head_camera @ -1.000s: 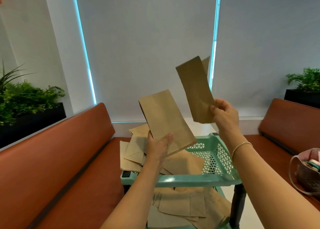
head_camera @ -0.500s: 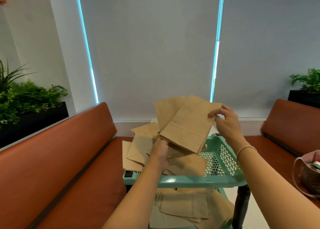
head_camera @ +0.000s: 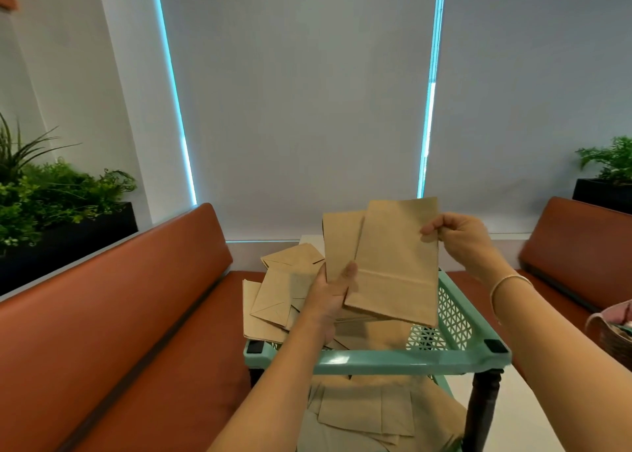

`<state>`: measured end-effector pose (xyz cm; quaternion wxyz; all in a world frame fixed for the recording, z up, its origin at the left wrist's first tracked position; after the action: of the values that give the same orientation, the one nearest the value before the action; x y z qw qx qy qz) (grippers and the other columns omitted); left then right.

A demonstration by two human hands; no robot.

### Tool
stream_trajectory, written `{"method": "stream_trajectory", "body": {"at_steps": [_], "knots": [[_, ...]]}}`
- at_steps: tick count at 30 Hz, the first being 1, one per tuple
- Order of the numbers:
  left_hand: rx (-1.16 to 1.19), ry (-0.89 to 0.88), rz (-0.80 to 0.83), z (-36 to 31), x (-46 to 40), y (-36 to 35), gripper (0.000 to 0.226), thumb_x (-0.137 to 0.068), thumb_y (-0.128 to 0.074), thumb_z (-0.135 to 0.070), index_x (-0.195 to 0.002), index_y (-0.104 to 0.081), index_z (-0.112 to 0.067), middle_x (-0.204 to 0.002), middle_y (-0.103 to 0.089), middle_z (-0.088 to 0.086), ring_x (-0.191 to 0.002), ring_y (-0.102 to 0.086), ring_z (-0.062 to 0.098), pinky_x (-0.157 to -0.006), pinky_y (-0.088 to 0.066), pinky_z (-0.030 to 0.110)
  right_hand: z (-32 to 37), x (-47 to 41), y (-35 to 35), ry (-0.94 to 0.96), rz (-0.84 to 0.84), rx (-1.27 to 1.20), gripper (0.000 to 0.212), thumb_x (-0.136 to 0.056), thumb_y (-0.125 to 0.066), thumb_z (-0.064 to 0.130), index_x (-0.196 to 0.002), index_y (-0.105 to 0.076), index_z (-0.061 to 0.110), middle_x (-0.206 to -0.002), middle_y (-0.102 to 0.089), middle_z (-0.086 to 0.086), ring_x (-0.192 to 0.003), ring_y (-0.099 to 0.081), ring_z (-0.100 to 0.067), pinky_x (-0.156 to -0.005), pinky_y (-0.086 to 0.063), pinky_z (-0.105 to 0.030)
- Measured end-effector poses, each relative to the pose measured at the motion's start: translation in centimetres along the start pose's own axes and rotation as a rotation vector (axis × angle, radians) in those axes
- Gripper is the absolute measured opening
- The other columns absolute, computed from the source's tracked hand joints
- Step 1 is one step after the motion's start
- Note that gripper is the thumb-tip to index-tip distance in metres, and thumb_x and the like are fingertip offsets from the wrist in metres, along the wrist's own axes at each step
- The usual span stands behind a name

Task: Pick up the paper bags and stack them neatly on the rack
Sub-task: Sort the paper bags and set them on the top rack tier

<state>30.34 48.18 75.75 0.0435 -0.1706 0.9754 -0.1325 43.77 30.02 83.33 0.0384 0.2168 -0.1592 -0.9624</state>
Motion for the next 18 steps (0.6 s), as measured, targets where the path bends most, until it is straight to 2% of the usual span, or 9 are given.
{"method": "stream_trajectory", "body": {"at_steps": [2, 5, 8, 9, 11, 12, 14, 16, 18], "knots": [[0.012, -0.049, 0.019, 0.2, -0.4, 0.0, 0.040, -0.084, -0.067, -0.016, -0.122, -0.051, -0.015, -0.100, -0.067, -0.002, -0.091, -0.064, 0.013, -0.076, -0.053, 0.029, 0.2, 0.2, -1.1, -0.013, 0.034, 0.001, 0.048, -0.081, -0.042, -0.013, -0.061, -0.066, 0.024, -0.079, -0.067, 0.001, -0.084, -0.062, -0.023, -0.087, -0.052, -0.036], [-0.017, -0.105, 0.037, 0.2, -0.5, 0.0, 0.035, -0.082, -0.069, -0.007, -0.108, -0.053, -0.022, -0.101, -0.069, 0.001, -0.091, -0.066, 0.013, -0.075, -0.054, 0.024, 0.1, 0.7, -2.5, -0.028, -0.017, -0.039, 0.043, -0.080, -0.049, -0.006, -0.070, -0.071, 0.031, -0.089, -0.069, 0.004, -0.085, -0.062, -0.019, -0.084, -0.053, -0.035], [-0.024, -0.187, 0.002, -0.2, -0.5, 0.3, 0.034, -0.085, -0.066, -0.007, -0.111, -0.052, -0.023, -0.104, -0.067, -0.003, -0.094, -0.064, 0.008, -0.080, -0.051, 0.019, -0.5, 1.1, -3.3, -0.120, -0.089, -0.133, 0.038, -0.088, -0.042, 0.009, -0.110, -0.068, 0.026, -0.103, -0.062, 0.005, -0.095, -0.057, -0.019, -0.087, -0.050, -0.039], [-0.022, -0.211, -0.023, -0.4, -0.4, 0.4, 0.034, -0.086, -0.066, -0.009, -0.112, -0.051, -0.024, -0.106, -0.066, -0.004, -0.097, -0.062, 0.008, -0.084, -0.050, 0.020, -0.7, 1.4, -3.7, -0.176, -0.062, -0.156, 0.031, -0.093, -0.042, 0.021, -0.117, -0.062, 0.020, -0.103, -0.059, 0.001, -0.094, -0.055, -0.021, -0.081, -0.051, -0.040], [0.002, -0.263, -0.115, -0.7, -0.5, 0.8, 0.032, -0.087, -0.065, -0.012, -0.112, -0.051, -0.026, -0.108, -0.066, -0.004, -0.102, -0.062, 0.012, -0.091, -0.048, 0.025, -0.7, 3.3, -4.8, -0.379, 0.091, -0.264, 0.037, -0.098, -0.034, 0.045, -0.111, -0.050, 0.015, -0.098, -0.056, -0.007, -0.087, -0.054, -0.025, -0.064, -0.047, -0.034], [0.015, -0.293, -0.177, -0.9, -0.4, 1.2, 0.030, -0.088, -0.064, -0.013, -0.113, -0.051, -0.024, -0.109, -0.065, -0.003, -0.104, -0.062, 0.014, -0.091, -0.047, 0.025, -0.6, 4.7, -5.4, -0.484, 0.197, -0.303, 0.041, -0.097, -0.031, 0.053, -0.108, -0.046, 0.016, -0.095, -0.056, -0.009, -0.085, -0.055, -0.027, -0.061, -0.046, -0.033], [0.004, -0.369, -0.301, -1.5, -0.1, 1.7, 0.032, -0.090, -0.061, -0.014, -0.120, -0.050, -0.018, -0.109, -0.063, -0.003, -0.107, -0.060, 0.017, -0.085, -0.045, 0.020, -0.6, 7.5, -6.6, -0.637, 0.367, -0.357, 0.050, -0.093, -0.032, 0.061, -0.107, -0.045, 0.014, -0.104, -0.058, -0.017, -0.089, -0.059, -0.033, -0.067, -0.051, -0.039], [-0.043, -0.420, -0.396, -2.1, 0.5, 1.7, 0.037, -0.093, -0.058, -0.017, -0.128, -0.047, -0.016, -0.113, -0.059, -0.005, -0.109, -0.056, 0.013, -0.086, -0.042, 0.018, -0.9, 9.3, -7.9, -0.765, 0.391, -0.591, 0.057, -0.089, -0.042, 0.061, -0.115, -0.044, 0.010, -0.111, -0.054, -0.023, -0.092, -0.059, -0.034, -0.071, -0.052, -0.045], [-0.001, -0.479, -0.383, -2.4, 0.9, 1.1, 0.028, -0.094, -0.055, -0.015, -0.120, -0.049, -0.023, -0.109, -0.060, -0.011, -0.104, -0.057, 0.009, -0.089, -0.043, 0.020, -0.5, 10.1, -9.5, -0.844, 0.276, -0.997, 0.057, -0.086, -0.056, 0.052, -0.116, -0.046, 0.005, -0.107, -0.053, -0.022, -0.091, -0.059, -0.034, -0.076, -0.050, -0.048]]}}
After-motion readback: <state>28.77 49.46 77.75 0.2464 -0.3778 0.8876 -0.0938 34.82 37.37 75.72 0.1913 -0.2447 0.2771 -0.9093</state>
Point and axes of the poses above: each hand's wrist, its own x-axis away from the middle knuckle, its own y-axis out of the back of the hand, z = x × y, the point moved 5 cm from there along -x, towards the middle knuckle
